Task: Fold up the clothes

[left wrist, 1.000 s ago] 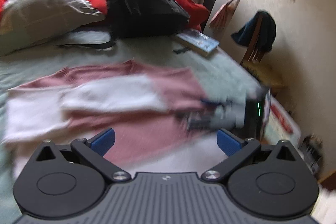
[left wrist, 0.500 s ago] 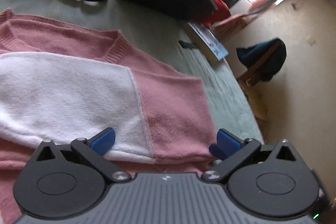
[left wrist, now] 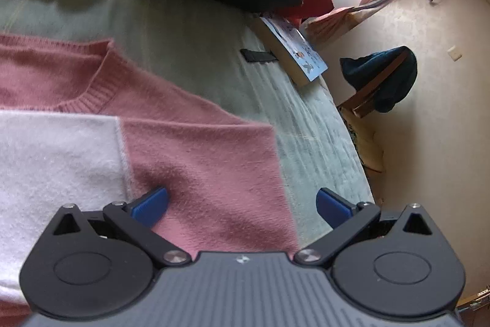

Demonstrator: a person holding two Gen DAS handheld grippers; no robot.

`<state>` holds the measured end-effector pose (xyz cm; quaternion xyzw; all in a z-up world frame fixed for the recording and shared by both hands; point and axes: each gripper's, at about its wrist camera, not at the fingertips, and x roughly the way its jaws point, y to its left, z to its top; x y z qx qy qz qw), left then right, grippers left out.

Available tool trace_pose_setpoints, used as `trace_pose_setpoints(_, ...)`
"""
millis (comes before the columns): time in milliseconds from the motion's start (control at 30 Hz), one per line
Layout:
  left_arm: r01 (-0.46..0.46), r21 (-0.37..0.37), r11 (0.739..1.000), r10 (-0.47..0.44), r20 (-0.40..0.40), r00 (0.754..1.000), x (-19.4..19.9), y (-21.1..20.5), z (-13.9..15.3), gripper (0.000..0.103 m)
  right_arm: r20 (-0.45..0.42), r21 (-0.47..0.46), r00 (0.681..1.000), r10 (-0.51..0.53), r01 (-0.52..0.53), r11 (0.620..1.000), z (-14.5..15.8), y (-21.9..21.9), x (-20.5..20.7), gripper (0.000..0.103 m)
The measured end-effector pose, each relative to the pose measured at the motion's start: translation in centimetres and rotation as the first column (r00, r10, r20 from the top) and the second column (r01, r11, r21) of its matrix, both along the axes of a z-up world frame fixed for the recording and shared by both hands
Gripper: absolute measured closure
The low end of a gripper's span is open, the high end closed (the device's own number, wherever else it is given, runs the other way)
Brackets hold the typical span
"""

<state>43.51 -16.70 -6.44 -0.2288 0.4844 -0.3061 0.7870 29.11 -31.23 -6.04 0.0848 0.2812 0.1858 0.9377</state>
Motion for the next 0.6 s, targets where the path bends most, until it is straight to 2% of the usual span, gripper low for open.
trace_pose_setpoints(167,0.113,-0.003,0.994,-0.112,0.010,0.994,0.4,-2.7,2.5,0.001,-0.027,-0.061,0.998,0.054,-0.056,0.997,0.8,0.8,-1.9,0.000)
trace_pose_setpoints(267,0.170,-0.021,0.985,-0.170,-0.003,0.985,1.1,-5.2,2.5,0.001,-0.014,-0.078,0.996,0.084,-0.085,0.993,0.9,1.2,-2.6,0.000)
trace_pose_setpoints(500,0.181,0.031,0.983,-0.180,-0.020,0.983,3.8,-9.2,0.2,0.001,-0.047,-0.059,0.995,0.093,-0.096,0.994,0.3,0.8,-2.2,0.000)
trace_pose_setpoints(600,0.149,0.016,0.989,-0.149,-0.013,0.989,5.3,-9.8,-0.2,0.001,-0.054,-0.053,0.994,0.099,-0.101,0.993,0.2,0.6,-2.1,0.000)
